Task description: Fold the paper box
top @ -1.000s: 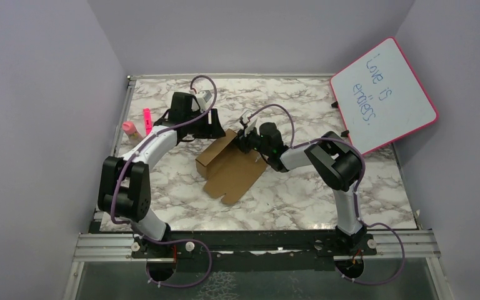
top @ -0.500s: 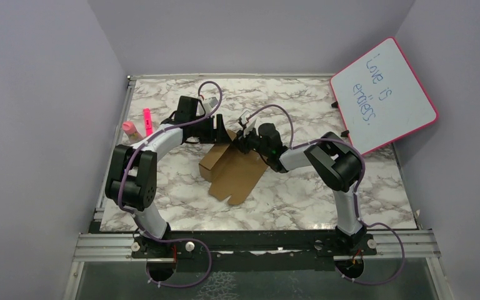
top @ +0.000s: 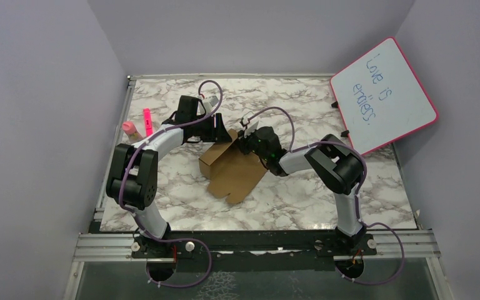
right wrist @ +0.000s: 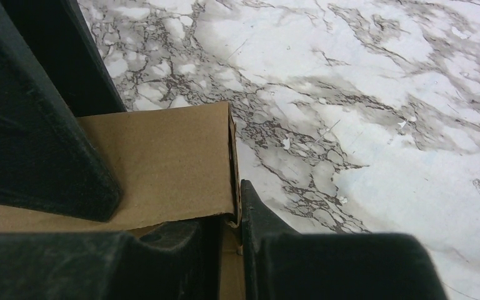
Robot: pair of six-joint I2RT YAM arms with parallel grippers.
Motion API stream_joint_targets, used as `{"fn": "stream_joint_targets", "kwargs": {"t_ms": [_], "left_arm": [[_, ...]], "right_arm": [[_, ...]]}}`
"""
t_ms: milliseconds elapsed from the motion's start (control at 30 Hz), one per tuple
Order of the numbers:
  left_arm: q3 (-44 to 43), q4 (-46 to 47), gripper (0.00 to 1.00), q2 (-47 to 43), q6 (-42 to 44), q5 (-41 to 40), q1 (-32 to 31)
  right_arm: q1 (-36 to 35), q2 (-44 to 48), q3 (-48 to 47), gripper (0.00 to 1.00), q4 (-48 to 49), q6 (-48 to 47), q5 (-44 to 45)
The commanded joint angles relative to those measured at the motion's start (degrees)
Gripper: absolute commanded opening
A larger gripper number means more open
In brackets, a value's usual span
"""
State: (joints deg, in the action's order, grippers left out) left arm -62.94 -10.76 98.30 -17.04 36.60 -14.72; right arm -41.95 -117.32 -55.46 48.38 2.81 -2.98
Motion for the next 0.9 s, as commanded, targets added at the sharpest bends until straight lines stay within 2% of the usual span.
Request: {"fn": "stream_joint_targets", "kwargs": {"t_ms": [0, 333, 867], "left_arm": [[1.13, -0.07, 0.51, 0.51, -1.75, 5.91, -2.04], [1.5, 0.48, 0.46, 0.88, -2.3, 6.89, -3.19], [1.85, 1.36, 0.45, 0.43, -2.91, 9.03, -4.87]], "right_arm": [[-0.32, 1.21, 0.51, 0.18, -0.13, 2.21, 6.1], [-0.32, 1.32, 0.04, 0.2, -2.15, 5.51, 11.23], [-0.32, 1.07, -0.19, 0.27, -4.9, 10.48, 17.15]]}}
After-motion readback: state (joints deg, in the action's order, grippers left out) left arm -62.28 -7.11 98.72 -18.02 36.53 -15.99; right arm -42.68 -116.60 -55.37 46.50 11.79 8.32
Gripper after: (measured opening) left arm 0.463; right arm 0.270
